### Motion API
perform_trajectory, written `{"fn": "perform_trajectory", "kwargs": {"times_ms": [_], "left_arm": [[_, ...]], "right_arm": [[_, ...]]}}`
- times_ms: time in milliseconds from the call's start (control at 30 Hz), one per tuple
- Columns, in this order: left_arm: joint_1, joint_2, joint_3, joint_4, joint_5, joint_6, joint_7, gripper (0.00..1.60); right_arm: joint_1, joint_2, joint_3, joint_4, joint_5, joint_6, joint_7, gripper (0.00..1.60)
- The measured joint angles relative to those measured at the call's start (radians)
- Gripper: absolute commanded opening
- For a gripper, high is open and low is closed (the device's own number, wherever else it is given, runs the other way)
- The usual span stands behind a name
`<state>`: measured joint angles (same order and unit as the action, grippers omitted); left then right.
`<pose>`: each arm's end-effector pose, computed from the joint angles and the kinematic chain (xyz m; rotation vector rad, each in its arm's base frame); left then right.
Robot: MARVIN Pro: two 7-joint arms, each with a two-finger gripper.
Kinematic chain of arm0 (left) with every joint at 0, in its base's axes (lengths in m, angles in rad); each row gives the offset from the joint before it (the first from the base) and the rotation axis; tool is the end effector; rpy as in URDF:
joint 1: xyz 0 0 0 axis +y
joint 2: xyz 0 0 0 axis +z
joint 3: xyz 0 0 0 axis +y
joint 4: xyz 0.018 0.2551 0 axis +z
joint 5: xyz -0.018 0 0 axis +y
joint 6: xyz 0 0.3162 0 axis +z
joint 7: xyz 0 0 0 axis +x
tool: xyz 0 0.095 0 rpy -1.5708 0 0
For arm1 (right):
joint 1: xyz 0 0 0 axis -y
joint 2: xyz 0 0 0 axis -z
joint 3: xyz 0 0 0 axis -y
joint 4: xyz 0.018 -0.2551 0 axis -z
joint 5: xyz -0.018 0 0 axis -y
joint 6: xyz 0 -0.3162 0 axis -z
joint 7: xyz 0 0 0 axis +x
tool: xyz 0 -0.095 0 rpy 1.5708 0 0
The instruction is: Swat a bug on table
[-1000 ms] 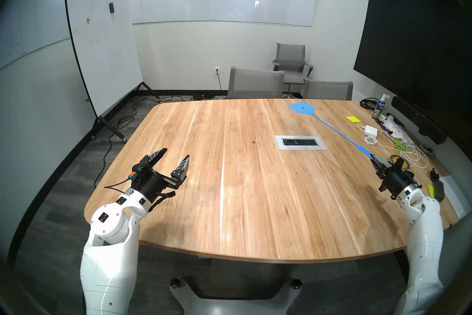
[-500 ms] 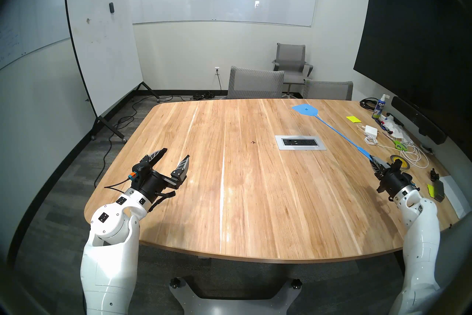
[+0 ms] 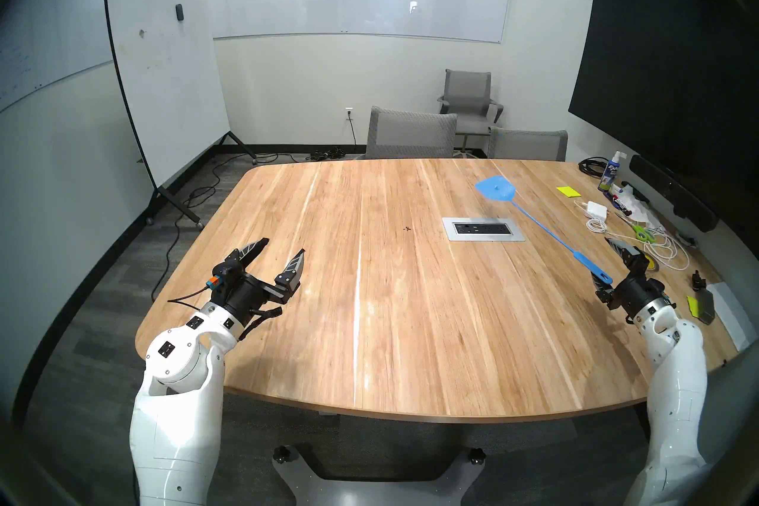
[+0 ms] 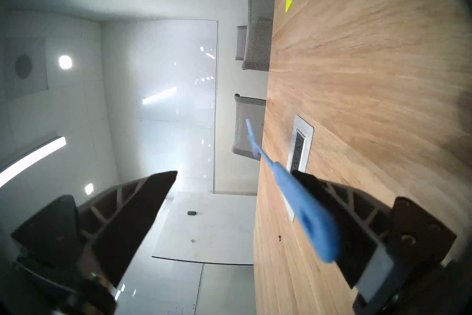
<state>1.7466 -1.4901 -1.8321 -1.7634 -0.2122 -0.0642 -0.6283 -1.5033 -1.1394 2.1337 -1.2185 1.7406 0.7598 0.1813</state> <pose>0.3669 0.0671 -0.2444 1.8536 -0.3529 2.1263 0.3732 -0.2968 -0.2554 -1.2873 1.0478 -1.1879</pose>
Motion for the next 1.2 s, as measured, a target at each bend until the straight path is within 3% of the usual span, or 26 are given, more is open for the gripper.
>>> {"fn": "perform_trajectory", "kwargs": {"times_ms": [500, 967, 1200], "left_arm": [[-0.001, -0.004, -0.003, 0.0, 0.003, 0.001, -0.004, 1.6], [-0.003, -0.008, -0.006, 0.0, 0.006, 0.001, -0.008, 1.6], [-0.004, -0.01, -0.008, 0.0, 0.008, 0.001, -0.01, 1.6]], "right_arm": [[-0.042, -0.007, -0.015, -0.095, -0.065, -0.023, -0.001, 1.6], [-0.134, -0.073, -0.009, -0.239, -0.061, 0.005, -0.009, 1.6], [-0.164, -0.112, -0.042, -0.315, -0.053, 0.026, -0.038, 1.6]]}}
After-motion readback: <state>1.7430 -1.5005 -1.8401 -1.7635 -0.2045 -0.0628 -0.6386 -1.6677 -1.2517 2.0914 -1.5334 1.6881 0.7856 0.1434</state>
